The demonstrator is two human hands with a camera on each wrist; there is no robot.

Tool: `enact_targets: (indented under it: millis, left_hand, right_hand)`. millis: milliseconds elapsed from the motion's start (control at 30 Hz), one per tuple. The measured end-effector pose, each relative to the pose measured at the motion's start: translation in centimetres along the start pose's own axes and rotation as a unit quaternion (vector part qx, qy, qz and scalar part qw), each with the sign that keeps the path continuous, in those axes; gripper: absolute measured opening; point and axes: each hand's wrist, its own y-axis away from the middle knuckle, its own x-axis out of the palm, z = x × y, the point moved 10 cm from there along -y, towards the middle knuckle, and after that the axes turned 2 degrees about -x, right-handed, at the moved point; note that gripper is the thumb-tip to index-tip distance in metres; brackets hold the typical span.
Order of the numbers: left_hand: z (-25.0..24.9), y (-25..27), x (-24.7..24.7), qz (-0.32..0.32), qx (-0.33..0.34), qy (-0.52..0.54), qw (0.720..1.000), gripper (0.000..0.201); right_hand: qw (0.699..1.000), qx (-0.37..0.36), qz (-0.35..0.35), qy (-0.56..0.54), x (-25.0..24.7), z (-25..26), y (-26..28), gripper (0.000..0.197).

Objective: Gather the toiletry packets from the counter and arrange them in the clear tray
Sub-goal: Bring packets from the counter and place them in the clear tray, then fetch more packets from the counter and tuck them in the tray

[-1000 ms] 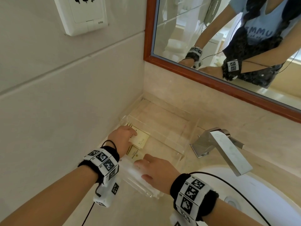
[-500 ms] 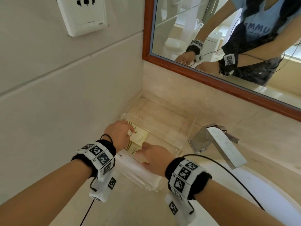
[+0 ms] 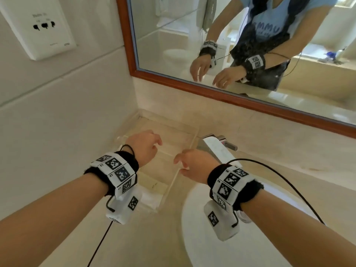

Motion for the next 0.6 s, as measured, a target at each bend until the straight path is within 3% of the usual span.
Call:
enact_targets:
  millis: [300,600]
  left_hand:
    - [-15.2,-0.6,0.7,-0.008,0.100,0.003,0.995,0.026]
    - [-32.4,0.9,5.5,0.032,0.207,0.004,0.978,0.026]
  right_hand:
    - [0.993,0.093,-0.074,-0.025,-2.1,-9.6,11.5,0.031]
    - [0.971,0.217,-0.088,-0.050,0.3,-20.5,25.4,0.032]
